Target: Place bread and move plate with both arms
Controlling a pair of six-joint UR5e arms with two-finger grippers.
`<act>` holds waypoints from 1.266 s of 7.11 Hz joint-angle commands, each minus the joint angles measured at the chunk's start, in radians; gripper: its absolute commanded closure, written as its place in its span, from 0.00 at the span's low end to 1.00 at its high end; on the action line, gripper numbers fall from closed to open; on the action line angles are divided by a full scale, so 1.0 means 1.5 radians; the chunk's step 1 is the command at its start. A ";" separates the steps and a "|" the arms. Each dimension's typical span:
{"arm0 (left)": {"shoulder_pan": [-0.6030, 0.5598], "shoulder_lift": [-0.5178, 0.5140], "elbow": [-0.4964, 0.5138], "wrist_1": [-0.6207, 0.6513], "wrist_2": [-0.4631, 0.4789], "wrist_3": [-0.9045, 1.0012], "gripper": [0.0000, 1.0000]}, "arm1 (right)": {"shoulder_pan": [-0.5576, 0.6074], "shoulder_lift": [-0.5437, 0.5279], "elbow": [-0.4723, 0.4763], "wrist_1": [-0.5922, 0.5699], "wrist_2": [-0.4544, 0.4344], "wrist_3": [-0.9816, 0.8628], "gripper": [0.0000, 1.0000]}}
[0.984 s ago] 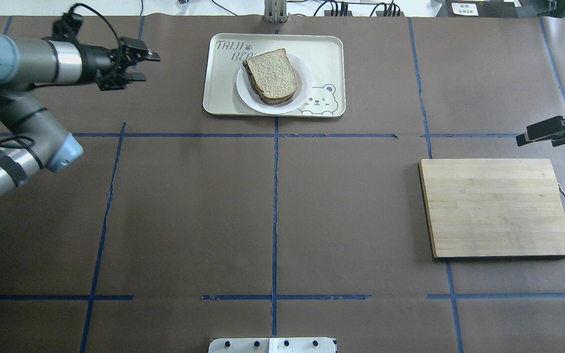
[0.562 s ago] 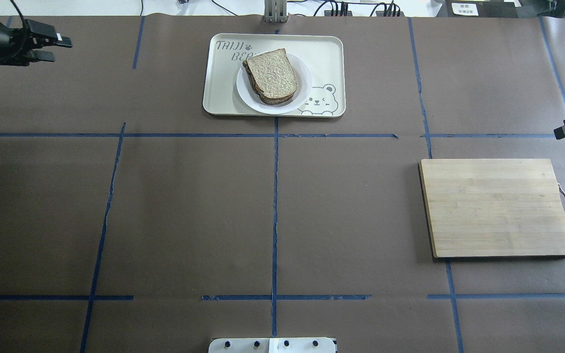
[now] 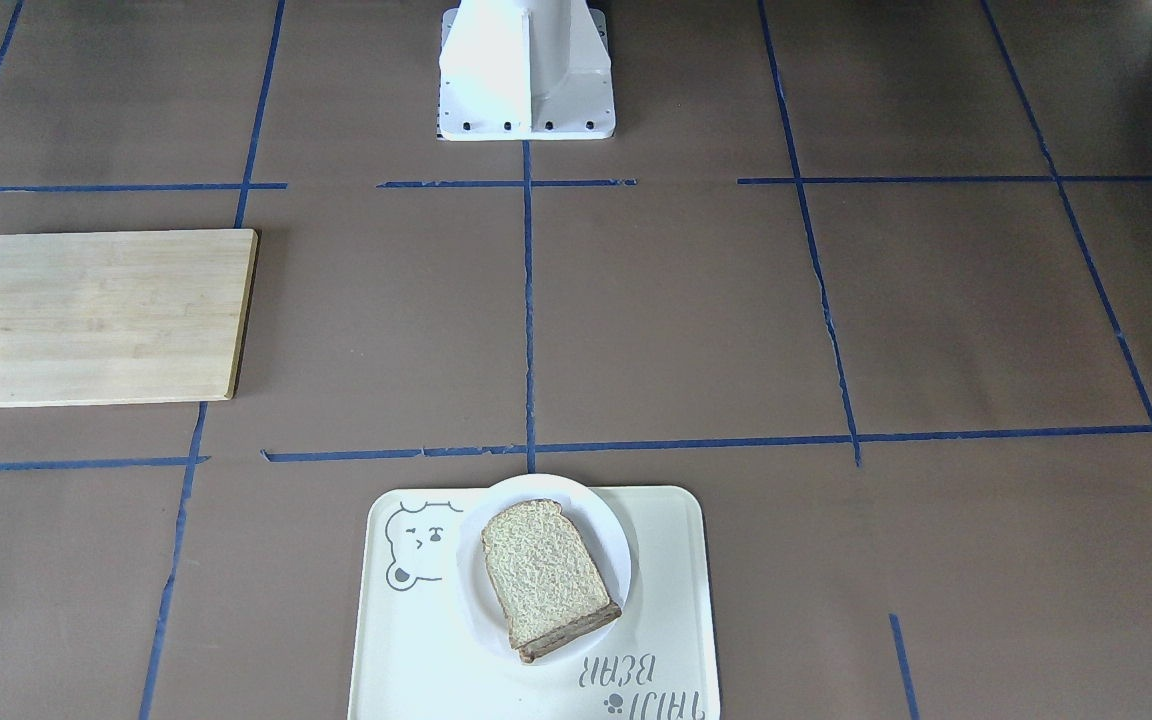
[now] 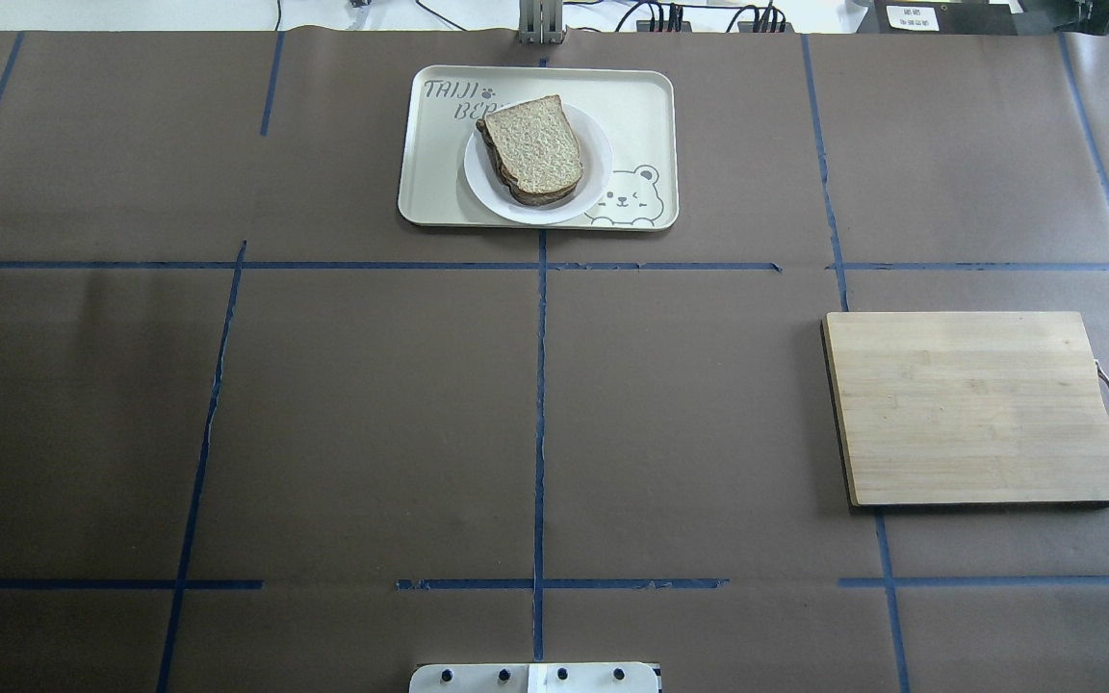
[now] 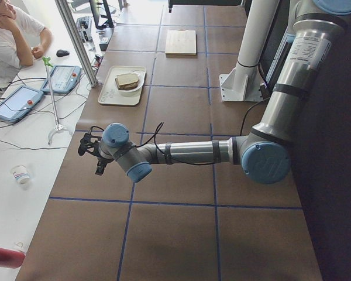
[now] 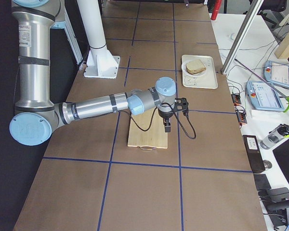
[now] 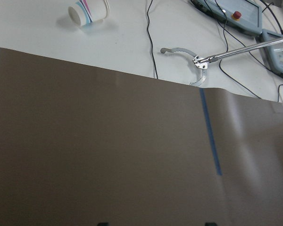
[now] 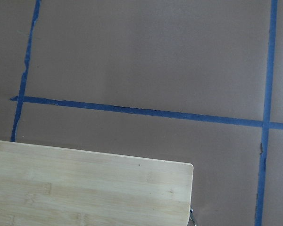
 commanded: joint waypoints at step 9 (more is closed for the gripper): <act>-0.084 0.203 -0.364 0.753 -0.105 0.550 0.01 | 0.119 -0.099 0.008 -0.167 0.002 -0.332 0.01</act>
